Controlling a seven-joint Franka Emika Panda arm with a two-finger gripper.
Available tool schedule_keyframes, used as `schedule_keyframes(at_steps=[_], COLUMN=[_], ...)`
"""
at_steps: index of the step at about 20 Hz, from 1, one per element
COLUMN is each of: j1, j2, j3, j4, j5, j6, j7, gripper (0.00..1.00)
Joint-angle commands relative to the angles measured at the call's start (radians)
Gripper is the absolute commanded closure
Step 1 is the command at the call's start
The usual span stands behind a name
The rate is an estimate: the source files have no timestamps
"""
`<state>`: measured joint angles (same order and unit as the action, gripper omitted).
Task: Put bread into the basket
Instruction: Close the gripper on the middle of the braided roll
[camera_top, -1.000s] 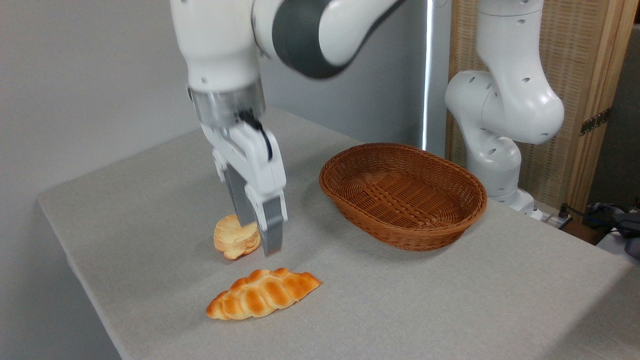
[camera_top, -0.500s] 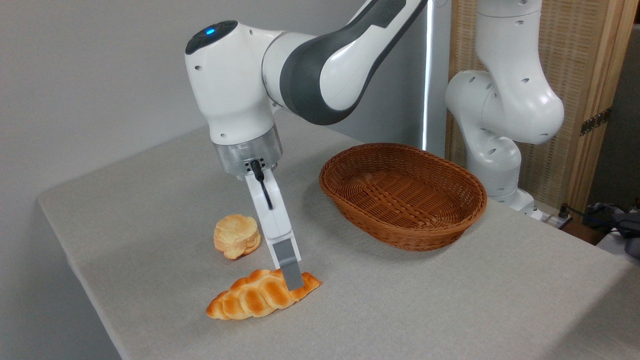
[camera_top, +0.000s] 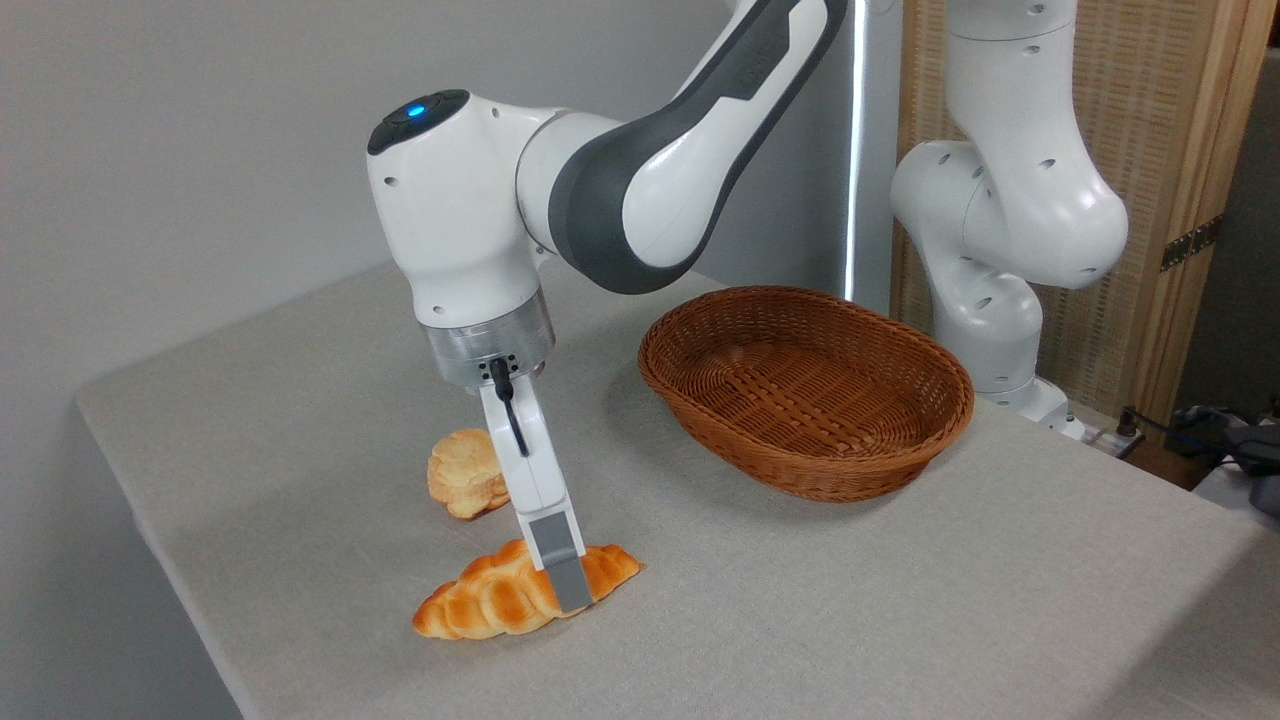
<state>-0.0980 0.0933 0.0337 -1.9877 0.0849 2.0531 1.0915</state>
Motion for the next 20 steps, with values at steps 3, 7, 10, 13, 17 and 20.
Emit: schedule_keyframes(at_steps=[3,7,10,13,17,20], j1=[-0.005,-0.005,-0.005,-0.006,-0.006,-0.008], j2=[0.009,0.019,0.029,0.033,0.033,0.033], j3=[0.002,0.002,0.0,0.0,0.0,-0.009], j4=[-0.017,-0.039,-0.048,-0.048,-0.048,-0.048], j5=[0.015,0.018,0.019,0.018,0.018,0.016], j6=[0.084,0.148,0.173,0.185,0.185,0.176], j7=[0.013,0.027,0.03,0.03,0.027,0.022], gripper=[0.0,0.0,0.0,0.12,0.25,0.45])
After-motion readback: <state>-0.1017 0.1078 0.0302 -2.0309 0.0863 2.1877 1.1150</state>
